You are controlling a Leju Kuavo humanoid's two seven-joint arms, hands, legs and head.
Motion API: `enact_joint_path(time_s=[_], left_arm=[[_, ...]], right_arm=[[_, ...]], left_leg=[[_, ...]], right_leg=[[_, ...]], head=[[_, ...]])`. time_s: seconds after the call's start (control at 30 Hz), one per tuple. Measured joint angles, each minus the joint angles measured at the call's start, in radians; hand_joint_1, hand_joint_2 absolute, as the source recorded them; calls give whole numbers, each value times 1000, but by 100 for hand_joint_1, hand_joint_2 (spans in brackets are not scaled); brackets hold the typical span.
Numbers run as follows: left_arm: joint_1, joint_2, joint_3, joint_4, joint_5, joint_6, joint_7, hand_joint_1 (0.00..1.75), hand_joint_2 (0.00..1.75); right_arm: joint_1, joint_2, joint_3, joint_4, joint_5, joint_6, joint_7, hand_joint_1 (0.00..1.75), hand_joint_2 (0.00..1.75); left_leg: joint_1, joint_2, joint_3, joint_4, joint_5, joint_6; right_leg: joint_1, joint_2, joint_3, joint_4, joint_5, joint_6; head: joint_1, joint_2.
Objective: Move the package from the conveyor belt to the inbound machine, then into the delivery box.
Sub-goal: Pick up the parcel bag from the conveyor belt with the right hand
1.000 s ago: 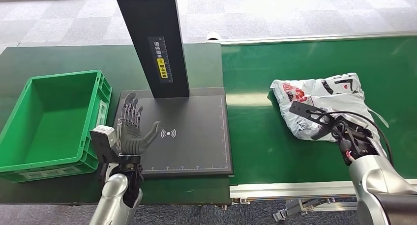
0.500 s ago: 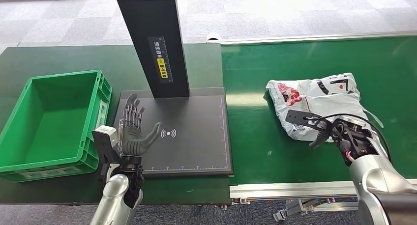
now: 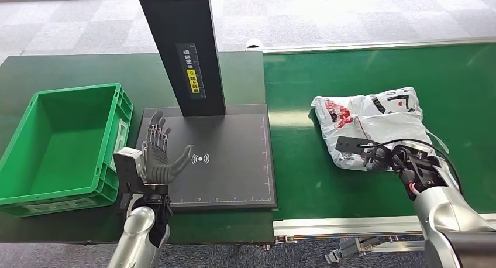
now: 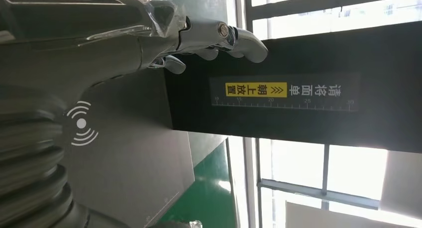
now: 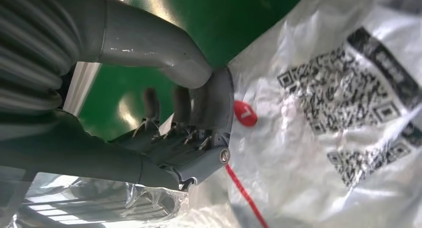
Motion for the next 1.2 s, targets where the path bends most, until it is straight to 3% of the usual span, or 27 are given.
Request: enact_joint_path(time_s=[0.37,0.53,0.6,0.67,0.73,0.97,1.2], left_arm=[[0,-4,0,0,-1,-4,2,0,175],[0,-4,1,-1,-2,-12,6,0,175],[2,-3,2,-7,-3,-13,7,0,175],[10,-1,6,-23,-2,-14,9,0,175],[23,-1,13,-47,-2,-16,13,0,175],[47,-1,29,-86,-2,-19,15,0,175],[39,-1,28,-80,4,-31,-2,0,175]], right_arm=[[9,0,0,0,-1,13,-18,175,175],[11,2,1,-1,-9,-6,-116,174,175],[12,7,1,-8,-31,-103,-189,109,175],[11,21,-5,-23,-63,-255,-258,23,175],[6,40,-16,-40,-90,-419,-301,0,175],[-18,96,-65,-90,-121,-810,-360,0,175],[-44,119,-72,-91,-10,-897,-249,0,175]], left_leg=[[0,0,0,0,0,0],[0,0,-1,0,0,0],[0,0,-1,0,0,0],[0,1,-1,0,0,0],[0,1,-1,0,0,0],[0,0,-1,0,0,0],[0,0,-1,0,0,0]], right_leg=[[0,0,0,0,0,0],[0,0,0,0,0,0],[0,0,0,0,0,0],[0,0,0,0,0,0],[0,0,0,0,0,0],[0,0,0,0,0,1],[0,0,0,0,0,1]], head=[[0,0],[0,0],[0,0],[0,0],[0,0],[0,0],[0,0]])
